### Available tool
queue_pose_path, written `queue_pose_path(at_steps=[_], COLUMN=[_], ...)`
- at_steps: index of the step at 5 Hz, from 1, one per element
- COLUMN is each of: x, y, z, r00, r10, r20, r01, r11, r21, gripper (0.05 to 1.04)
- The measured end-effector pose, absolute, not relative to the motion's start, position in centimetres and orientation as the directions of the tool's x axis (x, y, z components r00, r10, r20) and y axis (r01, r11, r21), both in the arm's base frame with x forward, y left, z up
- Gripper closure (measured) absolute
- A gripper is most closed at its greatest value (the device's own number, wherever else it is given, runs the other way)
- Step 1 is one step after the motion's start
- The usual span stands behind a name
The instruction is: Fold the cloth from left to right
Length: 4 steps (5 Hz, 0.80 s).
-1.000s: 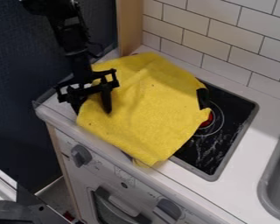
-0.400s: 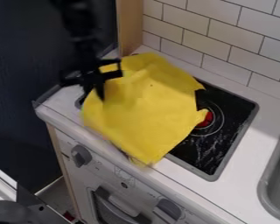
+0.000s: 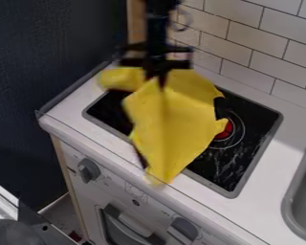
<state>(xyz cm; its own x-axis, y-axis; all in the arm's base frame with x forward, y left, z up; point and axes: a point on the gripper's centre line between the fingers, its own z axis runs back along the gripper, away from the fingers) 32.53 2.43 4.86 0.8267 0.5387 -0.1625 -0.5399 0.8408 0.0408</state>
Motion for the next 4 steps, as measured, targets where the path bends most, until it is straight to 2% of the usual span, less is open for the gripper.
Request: queue_pose_path(at_steps=[1,2,4], x=[34.2,35.0,35.5], y=[-2.2,-6.6,-11.6], z=[5.8,4.9,0.7], r00=[0.879,0.907,0.947], r10=[0.459,0.397,0.313], r20=[-0.13,-0.142,-0.077], r01=[-0.456,-0.397,-0.32], r11=[0.889,0.917,0.941], r21=[0.048,0.029,-0.108], gripper=[1.031,1.031,1.031])
